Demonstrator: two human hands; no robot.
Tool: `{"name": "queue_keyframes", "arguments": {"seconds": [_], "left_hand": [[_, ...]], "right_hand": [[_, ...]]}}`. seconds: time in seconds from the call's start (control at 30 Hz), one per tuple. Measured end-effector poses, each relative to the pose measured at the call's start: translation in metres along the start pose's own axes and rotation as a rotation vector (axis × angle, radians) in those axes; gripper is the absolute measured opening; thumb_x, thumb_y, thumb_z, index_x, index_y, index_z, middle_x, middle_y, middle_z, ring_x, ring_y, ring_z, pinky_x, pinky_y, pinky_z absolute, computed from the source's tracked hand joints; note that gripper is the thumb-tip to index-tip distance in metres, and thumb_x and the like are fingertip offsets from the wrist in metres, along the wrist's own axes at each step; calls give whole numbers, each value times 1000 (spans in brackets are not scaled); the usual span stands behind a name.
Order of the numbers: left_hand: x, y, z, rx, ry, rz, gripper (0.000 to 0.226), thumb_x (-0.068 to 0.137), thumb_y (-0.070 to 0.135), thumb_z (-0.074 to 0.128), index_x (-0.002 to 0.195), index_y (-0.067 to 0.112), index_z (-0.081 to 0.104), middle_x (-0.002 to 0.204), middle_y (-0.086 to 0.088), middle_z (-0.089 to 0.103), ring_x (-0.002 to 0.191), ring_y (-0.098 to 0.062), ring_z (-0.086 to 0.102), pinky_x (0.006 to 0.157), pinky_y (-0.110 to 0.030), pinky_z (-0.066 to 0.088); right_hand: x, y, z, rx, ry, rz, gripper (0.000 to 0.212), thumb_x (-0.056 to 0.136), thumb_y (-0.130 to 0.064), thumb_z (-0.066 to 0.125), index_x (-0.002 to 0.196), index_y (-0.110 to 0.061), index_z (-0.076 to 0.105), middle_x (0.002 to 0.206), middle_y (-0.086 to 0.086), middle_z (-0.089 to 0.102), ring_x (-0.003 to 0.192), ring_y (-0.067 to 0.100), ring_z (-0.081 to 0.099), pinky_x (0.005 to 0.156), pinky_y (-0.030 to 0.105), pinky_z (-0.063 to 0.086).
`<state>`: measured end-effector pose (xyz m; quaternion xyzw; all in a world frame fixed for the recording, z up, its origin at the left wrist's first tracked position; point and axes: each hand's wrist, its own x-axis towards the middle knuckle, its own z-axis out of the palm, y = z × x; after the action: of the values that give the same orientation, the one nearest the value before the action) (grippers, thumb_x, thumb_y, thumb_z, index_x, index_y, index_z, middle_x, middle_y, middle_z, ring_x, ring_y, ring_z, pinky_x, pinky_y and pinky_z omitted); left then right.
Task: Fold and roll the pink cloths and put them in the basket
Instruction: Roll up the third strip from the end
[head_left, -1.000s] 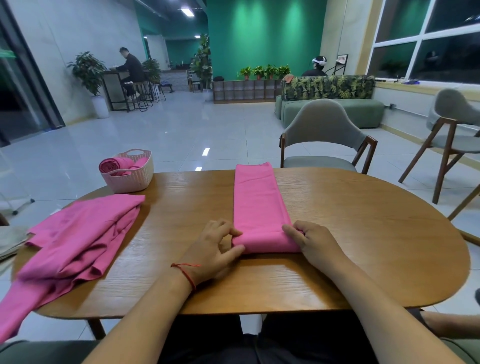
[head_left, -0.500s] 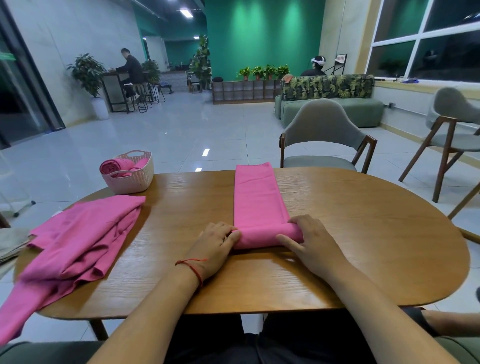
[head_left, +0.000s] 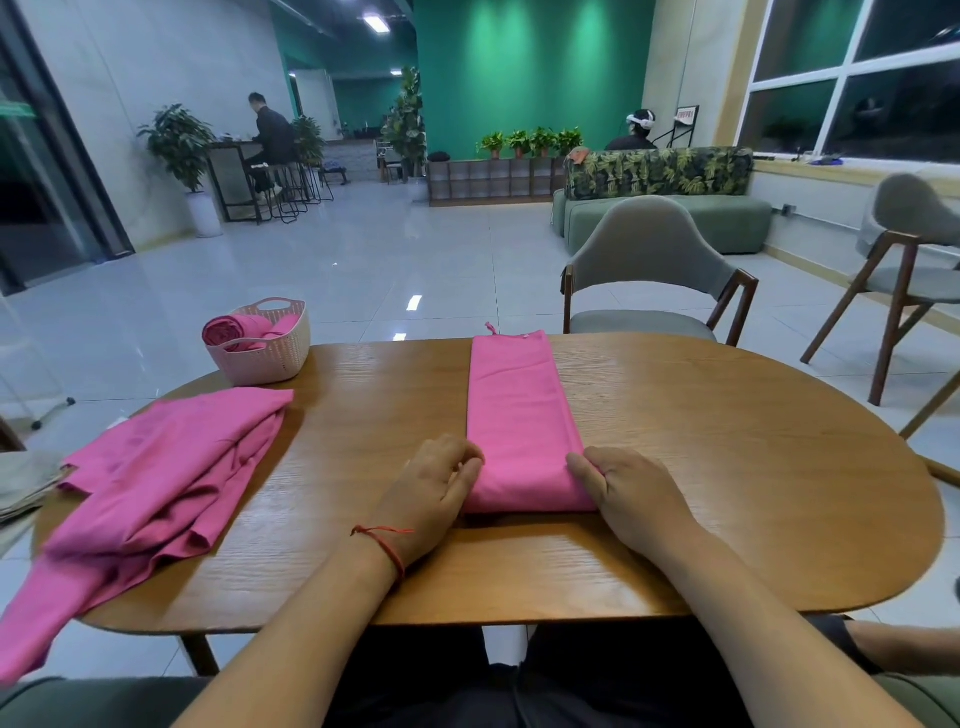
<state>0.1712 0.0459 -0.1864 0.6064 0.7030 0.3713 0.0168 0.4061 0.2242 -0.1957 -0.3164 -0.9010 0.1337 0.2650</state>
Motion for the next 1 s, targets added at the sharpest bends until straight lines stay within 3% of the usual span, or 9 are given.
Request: {"name": "queue_keyframes", "arguments": {"seconds": [0.07, 0.2, 0.4, 0.47, 0.6, 0.77, 0.9, 0.93, 1.0], "left_hand": [[-5, 3, -5, -45, 16, 72, 4, 101, 31, 63, 105, 32, 65, 107, 21, 57, 111, -10, 55, 98, -27, 44], [-11, -1, -12, 15, -39, 104, 37, 84, 44, 83, 115, 33, 66, 118, 21, 57, 120, -10, 54, 102, -18, 40], [-8, -7, -9, -16, -35, 30, 42, 83, 54, 81, 118, 35, 70, 114, 25, 60, 117, -6, 53, 96, -16, 40], [-6, -11, -6, -25, -37, -16, 41, 86, 57, 78, 119, 36, 70, 111, 23, 62, 112, -4, 55, 92, -16, 41], [-2, -13, -4, -42, -70, -95, 42, 89, 64, 69, 124, 39, 69, 108, 21, 63, 105, -1, 55, 86, -17, 43], [-1, -17, -2, -98, -82, -138, 46, 90, 73, 58, 118, 40, 72, 105, 20, 68, 101, -1, 59, 89, -30, 50], [-2, -17, -2, -108, -112, -118, 29, 99, 69, 50, 93, 47, 68, 89, 17, 65, 91, -8, 61, 82, -38, 49], [-2, -16, -2, -101, -114, -102, 26, 101, 67, 49, 90, 49, 65, 86, 16, 62, 89, -8, 59, 80, -38, 47], [-3, -11, -3, -75, -101, -91, 20, 101, 63, 51, 101, 50, 66, 94, 15, 61, 93, -4, 57, 84, -30, 47]], "right_hand": [[1, 0, 0, -3, 2, 6, 63, 105, -69, 28, 69, -19, 45, 68, -5, 56, 74, 20, 55, 75, 47, 48], [0, -1, -1, -25, 2, 30, 62, 104, -69, 28, 70, -21, 47, 70, -6, 57, 75, 22, 55, 75, 46, 48], [-7, -4, -3, 121, 44, -60, 19, 105, -47, 55, 105, -28, 57, 104, -13, 54, 99, 11, 51, 86, 30, 40], [-8, -4, -4, 139, 24, -80, 25, 102, -52, 59, 111, -28, 59, 109, -14, 54, 103, 8, 50, 89, 28, 41], [-9, -4, -2, 8, -85, -91, 67, 89, -79, 62, 133, -29, 56, 123, -14, 53, 115, 6, 47, 98, 25, 40], [-6, -1, 0, 22, -87, -101, 65, 88, -89, 49, 113, -30, 60, 106, -16, 55, 100, 6, 47, 87, 26, 38], [-5, -1, 2, 76, -50, -112, 57, 94, -85, 41, 90, -32, 60, 92, -17, 52, 94, 10, 48, 87, 31, 40], [-4, -2, 2, 96, -48, -106, 57, 95, -84, 41, 86, -31, 60, 90, -16, 52, 94, 11, 48, 87, 31, 40], [-4, -2, 1, 125, -54, -93, 57, 95, -83, 42, 82, -31, 60, 88, -14, 53, 92, 9, 50, 85, 31, 40]]}}
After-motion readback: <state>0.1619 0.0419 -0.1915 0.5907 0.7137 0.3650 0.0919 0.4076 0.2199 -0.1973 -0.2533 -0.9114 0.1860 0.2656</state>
